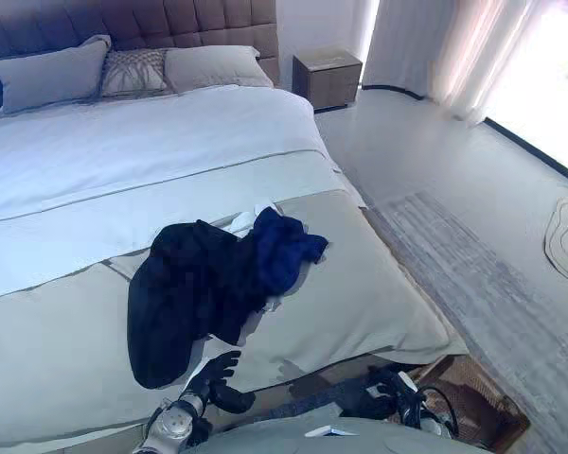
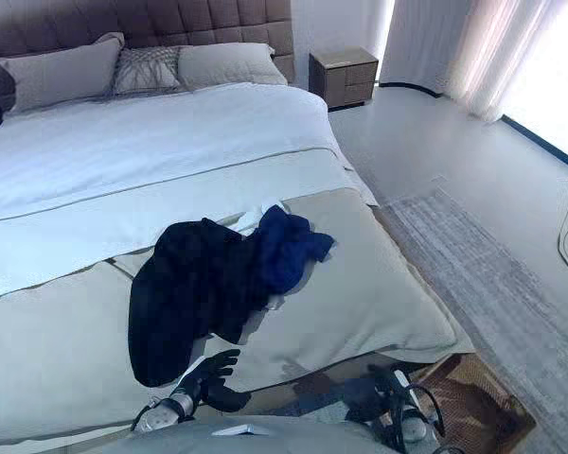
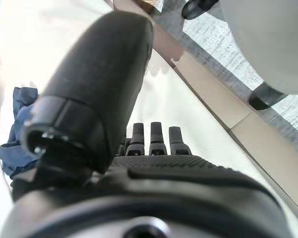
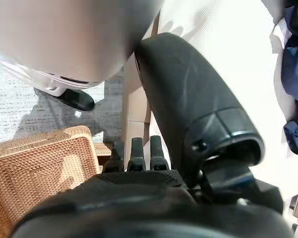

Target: Pick up the clothes from the bed and place them into the basket

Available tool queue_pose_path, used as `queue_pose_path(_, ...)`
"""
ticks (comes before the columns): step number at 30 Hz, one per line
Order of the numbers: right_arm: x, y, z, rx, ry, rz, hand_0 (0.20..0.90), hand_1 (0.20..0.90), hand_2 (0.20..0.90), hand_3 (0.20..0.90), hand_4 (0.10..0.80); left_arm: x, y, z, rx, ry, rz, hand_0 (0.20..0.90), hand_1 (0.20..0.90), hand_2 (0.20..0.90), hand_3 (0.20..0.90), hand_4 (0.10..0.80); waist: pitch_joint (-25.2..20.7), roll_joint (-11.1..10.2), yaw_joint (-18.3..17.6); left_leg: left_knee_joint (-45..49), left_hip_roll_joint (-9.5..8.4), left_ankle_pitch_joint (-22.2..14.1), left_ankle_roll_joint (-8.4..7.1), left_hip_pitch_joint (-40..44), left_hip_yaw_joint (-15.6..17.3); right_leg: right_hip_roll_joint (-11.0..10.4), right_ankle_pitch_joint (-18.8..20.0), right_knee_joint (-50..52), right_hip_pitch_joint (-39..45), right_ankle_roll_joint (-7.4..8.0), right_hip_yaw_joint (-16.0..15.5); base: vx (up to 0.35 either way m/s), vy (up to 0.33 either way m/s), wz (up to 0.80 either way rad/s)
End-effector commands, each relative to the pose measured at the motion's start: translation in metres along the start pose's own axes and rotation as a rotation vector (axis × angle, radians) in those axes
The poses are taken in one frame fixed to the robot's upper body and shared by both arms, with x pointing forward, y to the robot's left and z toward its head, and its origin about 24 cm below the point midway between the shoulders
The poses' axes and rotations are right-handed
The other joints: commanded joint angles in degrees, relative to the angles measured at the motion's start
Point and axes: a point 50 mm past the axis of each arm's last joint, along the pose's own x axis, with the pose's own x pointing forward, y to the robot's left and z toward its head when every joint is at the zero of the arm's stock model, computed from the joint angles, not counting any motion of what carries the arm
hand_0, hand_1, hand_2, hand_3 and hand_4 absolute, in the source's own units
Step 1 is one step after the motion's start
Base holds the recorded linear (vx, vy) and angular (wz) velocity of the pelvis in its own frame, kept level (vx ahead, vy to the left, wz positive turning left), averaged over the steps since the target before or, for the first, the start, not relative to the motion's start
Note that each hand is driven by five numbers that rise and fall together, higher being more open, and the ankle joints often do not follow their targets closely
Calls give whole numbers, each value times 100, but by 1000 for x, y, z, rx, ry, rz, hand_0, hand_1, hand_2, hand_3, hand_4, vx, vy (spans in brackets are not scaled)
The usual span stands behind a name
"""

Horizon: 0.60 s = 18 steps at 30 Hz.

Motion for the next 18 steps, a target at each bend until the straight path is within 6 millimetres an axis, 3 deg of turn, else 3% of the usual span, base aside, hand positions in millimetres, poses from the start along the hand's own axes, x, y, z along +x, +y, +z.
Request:
queue_pose_path(1, 9, -7, 28, -16, -84, -23, 900, 900, 900, 900, 800, 12, 10, 31, -22, -113, 34, 900, 900, 900, 900, 800, 176, 28, -67, 211, -520, -585, 389, -119, -439, 655, -635, 463, 75, -278, 114, 0, 0, 0)
queue_pose_path(18, 10, -10, 28, -38, -70, -68, 900, 900, 900, 900, 800, 12, 9, 28, -37, -83, 7, 900, 900, 900, 900, 800, 168, 75, -50, 209, -523, -570, 389, -133, -479, 645, -654, 468, 78, -293, 66, 0, 0, 0)
